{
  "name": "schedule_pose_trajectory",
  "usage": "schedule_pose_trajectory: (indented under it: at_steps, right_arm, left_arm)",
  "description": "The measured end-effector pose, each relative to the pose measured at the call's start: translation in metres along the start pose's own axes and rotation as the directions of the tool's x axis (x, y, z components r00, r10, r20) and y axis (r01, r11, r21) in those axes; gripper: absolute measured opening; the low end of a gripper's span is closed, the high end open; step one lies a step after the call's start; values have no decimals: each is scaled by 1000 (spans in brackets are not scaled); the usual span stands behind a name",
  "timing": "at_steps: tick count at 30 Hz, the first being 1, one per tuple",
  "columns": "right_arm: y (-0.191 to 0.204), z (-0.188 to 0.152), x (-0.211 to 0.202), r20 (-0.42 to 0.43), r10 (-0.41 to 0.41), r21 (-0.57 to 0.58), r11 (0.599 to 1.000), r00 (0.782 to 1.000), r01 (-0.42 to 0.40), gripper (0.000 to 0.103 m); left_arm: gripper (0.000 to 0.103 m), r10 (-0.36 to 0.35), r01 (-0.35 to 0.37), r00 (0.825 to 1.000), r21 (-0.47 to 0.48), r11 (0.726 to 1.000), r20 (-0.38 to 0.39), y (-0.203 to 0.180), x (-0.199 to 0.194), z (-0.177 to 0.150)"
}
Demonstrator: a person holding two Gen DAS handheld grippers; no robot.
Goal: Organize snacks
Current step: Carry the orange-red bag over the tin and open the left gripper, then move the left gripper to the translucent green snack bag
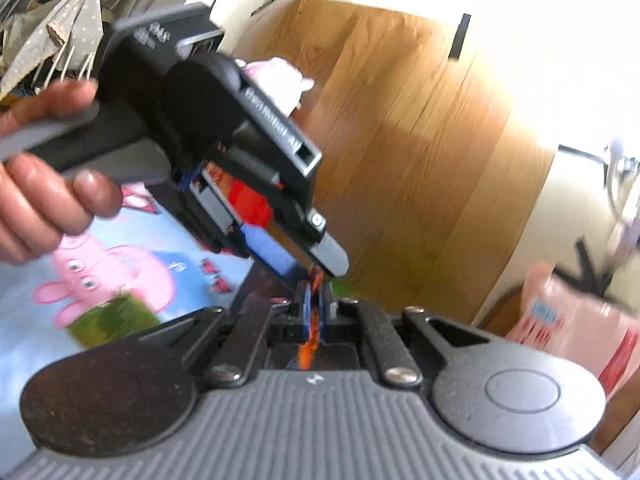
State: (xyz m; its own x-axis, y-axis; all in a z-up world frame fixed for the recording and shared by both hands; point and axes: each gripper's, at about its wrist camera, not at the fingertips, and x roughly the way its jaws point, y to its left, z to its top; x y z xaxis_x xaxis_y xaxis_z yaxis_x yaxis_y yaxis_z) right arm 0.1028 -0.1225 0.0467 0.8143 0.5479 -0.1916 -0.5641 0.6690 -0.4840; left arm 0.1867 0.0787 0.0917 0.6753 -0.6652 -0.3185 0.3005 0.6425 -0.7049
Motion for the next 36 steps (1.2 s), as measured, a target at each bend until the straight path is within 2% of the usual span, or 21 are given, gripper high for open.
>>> schedule_pose_trajectory:
  at_steps: [4, 7, 9, 10, 11, 13, 17, 20, 24, 29, 33, 36]
  right_arm:
    - [-20, 10, 28, 32, -34, 15, 999, 999, 33, 6]
    - [-30, 8, 56, 14, -39, 31, 999, 999, 38, 6]
    - [-31, 4, 72, -21, -20, 46, 999, 1000, 21, 7]
    - [-31, 2, 82, -50, 5, 60, 998, 999, -2, 10]
    - [-32, -2, 92, -73, 31, 79, 997, 997, -26, 21]
    - [-32, -6, 101, -104, 41, 97, 995, 994, -31, 32]
    - [-26, -7, 81, -70, 57, 128, 991, 996, -47, 44]
    - [-20, -10, 57, -53, 43, 126, 991, 998, -36, 45]
    - [-17, -15, 32, -62, 55, 154, 987, 997, -45, 45]
    - [-21, -25, 23, -105, 124, 256, 962, 987, -94, 44]
    - [-18, -28, 17, -144, 256, 383, 905, 956, -185, 45]
    - [-7, -24, 18, -182, 330, 380, 893, 926, -243, 48]
  left_arm:
    - [32, 33, -36, 998, 53, 998, 45, -1, 15, 23]
    - [32, 50, -52, 998, 37, 998, 47, 12, 29, 34]
    - [32, 92, -93, 995, 36, 995, 50, 20, 37, 36]
    - [32, 115, -117, 992, 37, 992, 53, 23, 40, 35]
    - [32, 137, -139, 989, 37, 990, 56, 27, 43, 34]
    - [33, 168, -169, 985, 16, 986, 50, 37, 44, 31]
    - [37, 159, -157, 985, -29, 987, 64, 50, 28, 22]
    - [40, 144, -139, 986, -59, 989, 80, 52, 12, 12]
    - [44, 144, -141, 987, -50, 989, 70, 47, -3, -12]
    - [45, 182, -183, 982, 1, 983, 46, 43, -25, -43]
    - [49, 228, -228, 973, -2, 974, 38, 50, -48, -56]
    - [53, 254, -253, 967, -17, 967, 24, 58, -62, -63]
